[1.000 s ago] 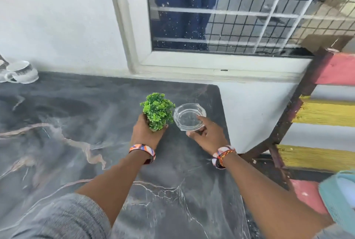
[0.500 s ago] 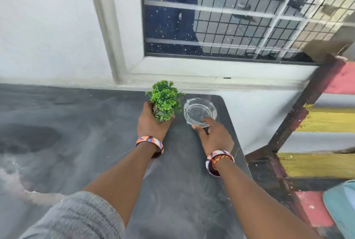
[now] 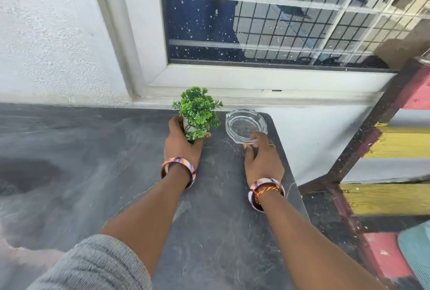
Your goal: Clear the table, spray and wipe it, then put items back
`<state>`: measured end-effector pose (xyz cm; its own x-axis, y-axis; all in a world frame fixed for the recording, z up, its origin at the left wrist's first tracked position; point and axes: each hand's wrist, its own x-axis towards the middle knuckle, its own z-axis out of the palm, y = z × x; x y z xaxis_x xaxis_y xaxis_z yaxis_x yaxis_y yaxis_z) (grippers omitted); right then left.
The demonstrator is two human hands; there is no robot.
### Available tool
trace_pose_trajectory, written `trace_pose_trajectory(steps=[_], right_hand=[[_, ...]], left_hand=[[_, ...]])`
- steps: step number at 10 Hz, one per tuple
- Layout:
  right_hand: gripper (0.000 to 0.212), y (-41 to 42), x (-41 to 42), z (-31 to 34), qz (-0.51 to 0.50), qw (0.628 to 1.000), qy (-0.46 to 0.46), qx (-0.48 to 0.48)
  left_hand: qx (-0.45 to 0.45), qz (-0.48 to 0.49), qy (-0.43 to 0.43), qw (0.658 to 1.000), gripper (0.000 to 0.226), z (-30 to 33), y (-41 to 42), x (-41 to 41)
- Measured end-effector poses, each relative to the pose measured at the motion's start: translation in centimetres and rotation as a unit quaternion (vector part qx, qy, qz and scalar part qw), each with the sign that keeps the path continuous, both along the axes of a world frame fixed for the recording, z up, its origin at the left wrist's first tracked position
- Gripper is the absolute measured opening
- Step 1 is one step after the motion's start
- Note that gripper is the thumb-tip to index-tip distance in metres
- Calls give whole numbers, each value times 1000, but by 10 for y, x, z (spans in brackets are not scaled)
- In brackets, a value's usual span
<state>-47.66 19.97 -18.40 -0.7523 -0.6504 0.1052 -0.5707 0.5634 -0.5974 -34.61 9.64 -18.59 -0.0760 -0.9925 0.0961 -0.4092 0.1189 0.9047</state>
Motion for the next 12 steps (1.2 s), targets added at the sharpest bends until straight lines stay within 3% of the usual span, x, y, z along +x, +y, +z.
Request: trace_pose_trajectory(steps=[6,8,9,10,11,12], right_hand=[[35,-2,-2,3,8,1000,12,-2],[48,-1,-4,2,-1,999,-15,-31],[51,4,-3,3,-23,994,-72,-81],[41,13,0,6,-43,988,-109,-100],[33,24,10,9,-47,990,-101,-84],[38,35,33,12,-19,999,-29,-40]], left_hand=[[8,-15,-3,1000,71,3,-1,0],[36,-23,10,999,78,8,2,4],[36,-24,-78,996,77,12,12,19],[11,-46,-174,984,57,15,26,41],[-21,-99,-218,971,33,14,40,64],[-62,-141,-245,957,23,15,51,82]])
